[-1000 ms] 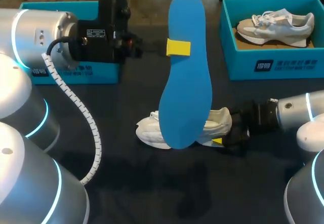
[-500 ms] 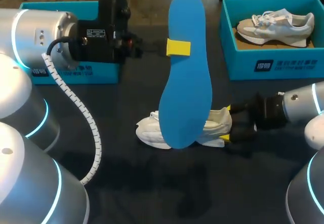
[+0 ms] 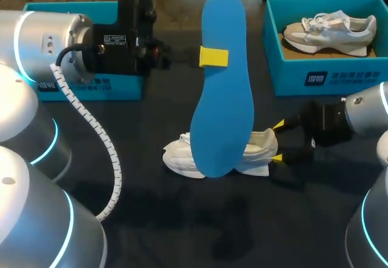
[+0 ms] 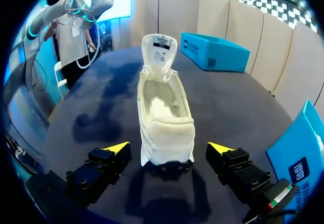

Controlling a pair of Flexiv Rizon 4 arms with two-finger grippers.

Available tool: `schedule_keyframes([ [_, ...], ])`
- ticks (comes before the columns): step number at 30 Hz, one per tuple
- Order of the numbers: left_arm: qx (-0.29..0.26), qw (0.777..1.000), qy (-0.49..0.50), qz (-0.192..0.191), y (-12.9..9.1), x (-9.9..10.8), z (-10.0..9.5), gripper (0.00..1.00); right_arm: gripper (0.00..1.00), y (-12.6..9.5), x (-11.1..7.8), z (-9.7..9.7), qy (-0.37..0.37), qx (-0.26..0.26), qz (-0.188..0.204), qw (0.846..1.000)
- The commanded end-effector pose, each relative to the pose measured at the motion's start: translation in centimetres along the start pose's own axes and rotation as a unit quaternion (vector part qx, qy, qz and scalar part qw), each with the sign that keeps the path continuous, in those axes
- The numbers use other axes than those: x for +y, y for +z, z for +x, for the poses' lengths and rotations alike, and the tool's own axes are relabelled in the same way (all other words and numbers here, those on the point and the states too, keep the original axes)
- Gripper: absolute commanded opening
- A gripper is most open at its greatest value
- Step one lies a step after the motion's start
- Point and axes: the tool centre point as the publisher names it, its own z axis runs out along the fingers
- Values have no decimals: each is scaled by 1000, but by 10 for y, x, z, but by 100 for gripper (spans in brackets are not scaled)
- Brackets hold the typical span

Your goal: Take the shoe out of the shoebox, open the shoe tongue, remove and reinsert the insole, then place the shoe into the shoebox

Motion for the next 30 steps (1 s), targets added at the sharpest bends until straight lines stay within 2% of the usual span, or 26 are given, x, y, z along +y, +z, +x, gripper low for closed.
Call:
schedule_keyframes([
  [1, 0, 1000, 0, -1, 1, -1, -1, 0, 100, -9, 7, -3, 7, 13, 79, 997],
  [8, 0, 1000, 0, -1, 1, -1, -1, 0, 100, -20, 20, 1, 14, -3, 138, 990],
  [17, 0, 1000, 0, -1, 1, -1, -1, 0, 100, -22, 35, 7, 26, -23, 214, 976],
  [22, 0, 1000, 0, -1, 1, -1, -1, 0, 100, -22, 38, 8, 33, -33, 270, 962],
  [30, 0, 1000, 0, -1, 1, -1, -1, 0, 100, -20, 50, 9, 20, -39, 300, 953],
])
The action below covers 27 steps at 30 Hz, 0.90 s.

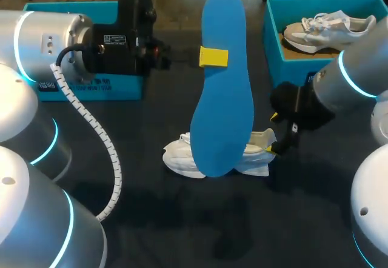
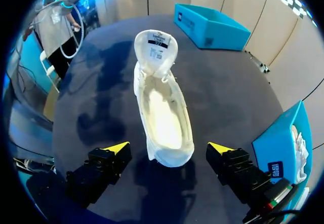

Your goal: Take the shoe out of the shoebox, open the shoe tongue, remove and reinsert the insole, then place the shoe into the shoebox

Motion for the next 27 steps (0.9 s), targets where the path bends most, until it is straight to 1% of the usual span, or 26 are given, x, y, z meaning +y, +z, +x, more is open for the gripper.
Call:
schedule_keyframes([
  [1, 0, 1000, 0, -1, 1, -1, -1, 0, 100, 1, 9, 2, -5, 4, 128, 992],
  [3, 0, 1000, 0, -1, 1, -1, -1, 0, 100, 1, 11, 3, -4, 8, 139, 990],
  [7, 0, 1000, 0, -1, 1, -1, -1, 0, 100, -1, 18, 3, -5, 15, 149, 989],
  [11, 0, 1000, 0, -1, 1, -1, -1, 0, 100, -3, 20, 3, -9, 19, 168, 985],
  [17, 0, 1000, 0, -1, 1, -1, -1, 0, 100, -5, 25, 2, -35, 27, 170, 984],
  [21, 0, 1000, 0, -1, 1, -1, -1, 0, 100, -1, 28, 2, -49, 38, 174, 983],
  [27, 0, 1000, 0, -1, 1, -1, -1, 0, 100, 2, 28, 4, -55, 43, 168, 983],
])
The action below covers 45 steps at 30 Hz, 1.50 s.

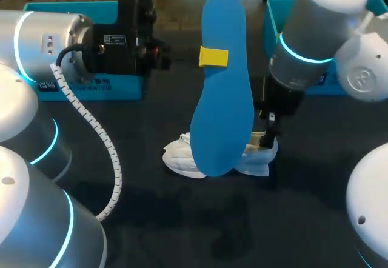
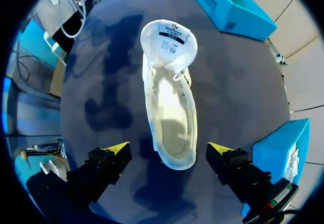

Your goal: Take the shoe out of the shoebox, open the shoe tongue, remove and reinsert the insole, then place the shoe into the shoebox

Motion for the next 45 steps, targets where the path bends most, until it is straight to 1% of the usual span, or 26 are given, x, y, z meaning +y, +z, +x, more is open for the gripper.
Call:
schedule_keyframes([
  [1, 0, 1000, 0, -1, 1, -1, -1, 0, 100, 5, 6, -1, -3, 2, 23, 1000],
  [4, 0, 1000, 0, -1, 1, -1, -1, 0, 100, 4, 8, 2, -7, 3, 23, 1000],
  [6, 0, 1000, 0, -1, 1, -1, -1, 0, 100, 3, 9, 3, 4, 2, 14, 1000],
  [24, 0, 1000, 0, -1, 1, -1, -1, 0, 100, 3, 9, 3, 4, 2, 14, 1000],
  [27, 0, 1000, 0, -1, 1, -1, -1, 0, 100, 6, 16, -5, 14, 1, 26, 1000],
  [35, 0, 1000, 0, -1, 1, -1, -1, 0, 100, 21, 29, -24, 3, -4, 10, 1000],
  [40, 0, 1000, 0, -1, 1, -1, -1, 0, 100, 33, 41, -32, -16, 5, -3, 1000],
  [45, 0, 1000, 0, -1, 1, -1, -1, 0, 100, 46, 52, -38, -35, 19, -1, 999],
])
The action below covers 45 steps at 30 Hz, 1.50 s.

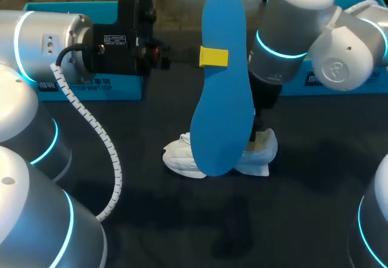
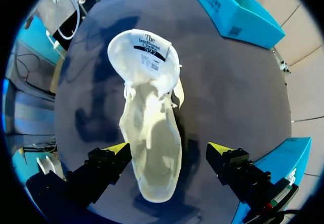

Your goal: Take the shoe out of the shoebox, open the shoe tongue, remove and reinsert the insole, then place the shoe into the shoebox

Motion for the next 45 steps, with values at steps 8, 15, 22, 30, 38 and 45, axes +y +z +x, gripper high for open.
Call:
schedule_keyframes([
  [8, 0, 1000, 0, -1, 1, -1, -1, 0, 100, 44, 18, -13, -26, 40, 16, 999],
  [15, 0, 1000, 0, -1, 1, -1, -1, 0, 76, 59, 21, -11, -37, 51, 22, 998],
  [22, 0, 1000, 0, -1, 1, -1, -1, 0, 49, 69, 7, -2, -22, 72, 36, 996],
  [30, 0, 1000, 0, -1, 1, -1, -1, 0, 0, 74, 5, -1, -27, 87, 38, 995],
  [38, 0, 1000, 0, -1, 1, -1, -1, 0, 0, 73, 7, 4, -8, 108, 43, 993],
  [45, 0, 1000, 0, -1, 1, -1, -1, 0, 0, 55, -1, 12, 73, 130, 21, 989],
])
